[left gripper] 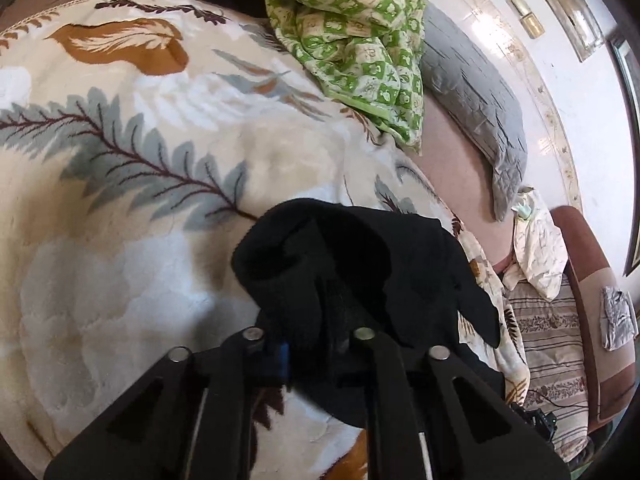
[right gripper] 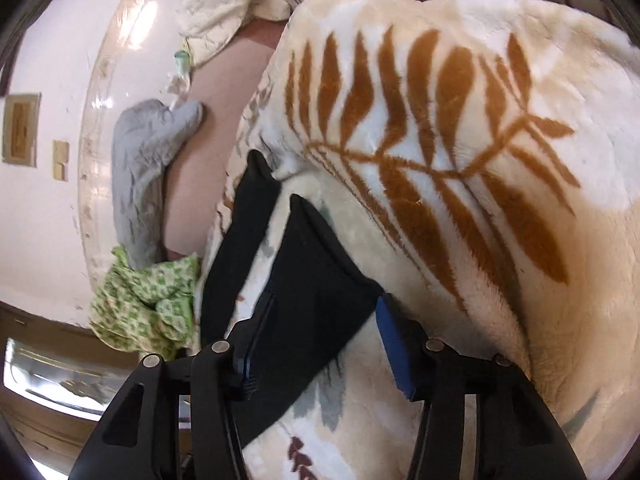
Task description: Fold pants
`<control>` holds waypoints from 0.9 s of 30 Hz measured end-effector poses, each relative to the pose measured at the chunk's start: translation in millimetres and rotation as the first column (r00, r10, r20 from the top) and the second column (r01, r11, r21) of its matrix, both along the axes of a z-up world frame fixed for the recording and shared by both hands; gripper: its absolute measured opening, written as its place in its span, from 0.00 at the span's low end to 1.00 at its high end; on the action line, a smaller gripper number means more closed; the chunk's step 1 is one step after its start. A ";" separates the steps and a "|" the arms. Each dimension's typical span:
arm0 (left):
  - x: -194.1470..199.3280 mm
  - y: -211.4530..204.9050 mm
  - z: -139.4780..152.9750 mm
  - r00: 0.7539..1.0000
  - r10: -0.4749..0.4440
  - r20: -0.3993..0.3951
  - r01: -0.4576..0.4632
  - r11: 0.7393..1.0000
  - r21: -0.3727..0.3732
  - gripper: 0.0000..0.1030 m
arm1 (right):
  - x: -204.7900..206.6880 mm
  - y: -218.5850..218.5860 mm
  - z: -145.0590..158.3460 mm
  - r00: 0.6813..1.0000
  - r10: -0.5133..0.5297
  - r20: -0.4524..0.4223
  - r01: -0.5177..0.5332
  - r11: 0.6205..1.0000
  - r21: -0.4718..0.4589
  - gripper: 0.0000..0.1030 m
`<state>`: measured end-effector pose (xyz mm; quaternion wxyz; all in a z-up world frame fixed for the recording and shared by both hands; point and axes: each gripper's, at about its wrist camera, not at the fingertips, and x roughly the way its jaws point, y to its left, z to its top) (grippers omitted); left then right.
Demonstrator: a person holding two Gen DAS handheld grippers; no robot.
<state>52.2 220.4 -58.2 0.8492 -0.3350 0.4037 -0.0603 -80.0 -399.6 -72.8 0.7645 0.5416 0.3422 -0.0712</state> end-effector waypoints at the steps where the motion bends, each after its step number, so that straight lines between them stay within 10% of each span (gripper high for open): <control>1: -2.4 0.6 0.6 1.000 0.013 -0.003 -0.013 1.000 0.006 0.05 | 2.5 1.7 -1.2 1.000 0.008 0.002 -0.008 1.000 -0.007 0.49; 6: -19.8 0.0 2.8 0.998 0.057 -0.013 -0.057 0.998 -0.004 0.04 | 14.8 -2.0 -8.1 0.999 0.031 -0.019 -0.031 0.999 0.011 0.08; 23: -116.2 72.1 24.2 0.977 0.211 -0.044 -0.209 0.977 0.043 0.03 | -10.1 43.1 15.3 0.958 0.261 -0.120 -0.264 0.965 -0.007 0.09; 27: -113.0 77.2 15.9 0.970 0.233 -0.071 -0.225 0.968 0.114 0.11 | -10.3 31.3 26.6 0.972 0.127 -0.195 -0.159 0.975 -0.158 0.15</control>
